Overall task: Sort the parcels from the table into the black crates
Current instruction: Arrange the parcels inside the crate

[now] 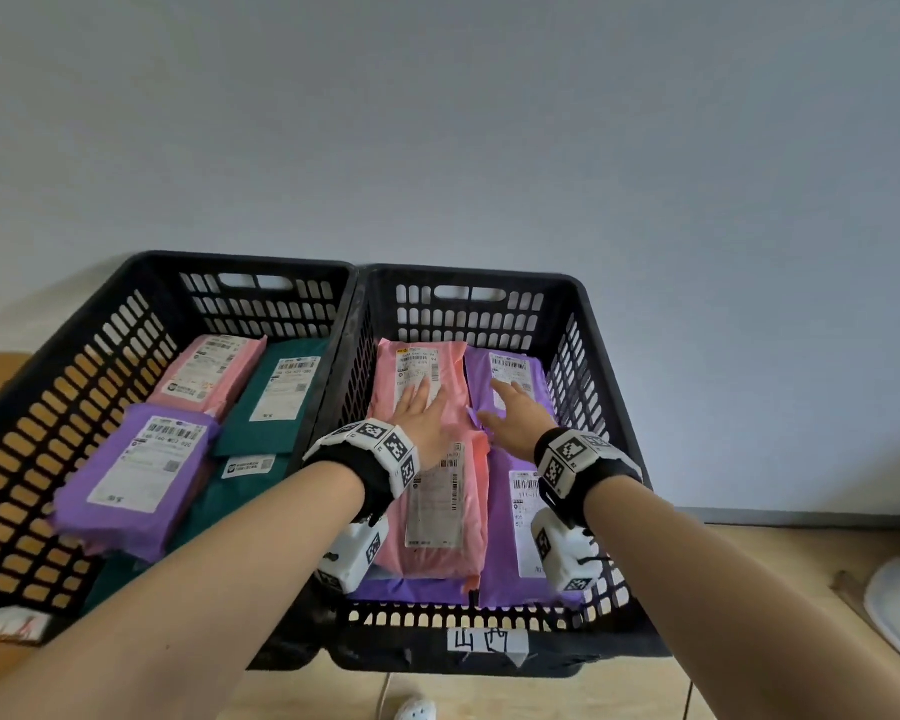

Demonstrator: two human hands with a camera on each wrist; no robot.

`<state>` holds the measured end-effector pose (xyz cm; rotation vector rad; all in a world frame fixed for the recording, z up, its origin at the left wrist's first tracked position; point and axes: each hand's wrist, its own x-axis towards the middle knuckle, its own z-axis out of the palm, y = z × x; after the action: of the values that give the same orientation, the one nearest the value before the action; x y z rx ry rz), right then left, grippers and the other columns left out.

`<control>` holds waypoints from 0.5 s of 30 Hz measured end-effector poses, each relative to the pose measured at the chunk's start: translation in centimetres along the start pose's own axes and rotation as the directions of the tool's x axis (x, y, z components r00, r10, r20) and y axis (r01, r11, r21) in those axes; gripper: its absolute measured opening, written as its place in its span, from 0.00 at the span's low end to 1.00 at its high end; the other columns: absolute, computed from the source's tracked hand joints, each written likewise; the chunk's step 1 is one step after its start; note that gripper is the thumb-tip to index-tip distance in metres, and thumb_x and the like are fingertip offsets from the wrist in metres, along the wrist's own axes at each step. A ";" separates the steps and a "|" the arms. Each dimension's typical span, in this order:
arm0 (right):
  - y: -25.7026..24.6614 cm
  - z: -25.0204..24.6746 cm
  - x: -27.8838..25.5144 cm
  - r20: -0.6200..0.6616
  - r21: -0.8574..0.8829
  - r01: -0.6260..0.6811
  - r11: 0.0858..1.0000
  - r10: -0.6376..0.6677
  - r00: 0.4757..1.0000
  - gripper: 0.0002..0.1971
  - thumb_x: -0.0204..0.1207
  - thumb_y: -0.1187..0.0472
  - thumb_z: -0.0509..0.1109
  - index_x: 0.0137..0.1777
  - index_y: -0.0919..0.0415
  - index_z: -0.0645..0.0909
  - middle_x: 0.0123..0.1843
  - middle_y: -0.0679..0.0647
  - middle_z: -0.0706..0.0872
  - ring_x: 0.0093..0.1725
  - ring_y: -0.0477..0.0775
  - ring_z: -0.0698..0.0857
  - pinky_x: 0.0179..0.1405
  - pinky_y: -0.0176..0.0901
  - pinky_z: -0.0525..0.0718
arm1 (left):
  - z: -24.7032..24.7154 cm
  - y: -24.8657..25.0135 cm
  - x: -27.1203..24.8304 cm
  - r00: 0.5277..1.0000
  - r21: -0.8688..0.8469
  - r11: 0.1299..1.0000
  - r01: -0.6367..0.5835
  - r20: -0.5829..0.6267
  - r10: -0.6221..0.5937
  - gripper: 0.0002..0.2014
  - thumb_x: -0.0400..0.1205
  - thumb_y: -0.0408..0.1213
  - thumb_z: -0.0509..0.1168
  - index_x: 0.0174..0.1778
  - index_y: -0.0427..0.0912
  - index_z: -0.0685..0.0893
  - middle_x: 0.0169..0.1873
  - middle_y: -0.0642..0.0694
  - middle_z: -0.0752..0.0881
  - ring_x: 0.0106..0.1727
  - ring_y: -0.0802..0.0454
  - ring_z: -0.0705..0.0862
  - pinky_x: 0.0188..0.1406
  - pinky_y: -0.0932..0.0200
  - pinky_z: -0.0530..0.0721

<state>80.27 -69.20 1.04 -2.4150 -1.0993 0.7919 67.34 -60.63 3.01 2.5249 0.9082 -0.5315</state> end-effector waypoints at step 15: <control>-9.0 -4.5 -6.9 -0.104 0.204 0.360 0.910 -0.346 0.933 0.30 0.84 0.54 0.62 0.82 0.60 0.59 0.81 0.58 0.66 0.77 0.56 0.70 0.72 0.43 0.67 | -5.8 -0.3 -12.0 0.922 -0.149 0.974 0.172 -0.323 -0.212 0.31 0.88 0.54 0.42 0.84 0.50 0.39 0.82 0.46 0.34 0.83 0.48 0.36 0.81 0.37 0.39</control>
<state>74.30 -69.35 11.71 -1.9671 -1.2994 0.6668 59.79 -63.74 13.61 2.4731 1.2819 -0.0914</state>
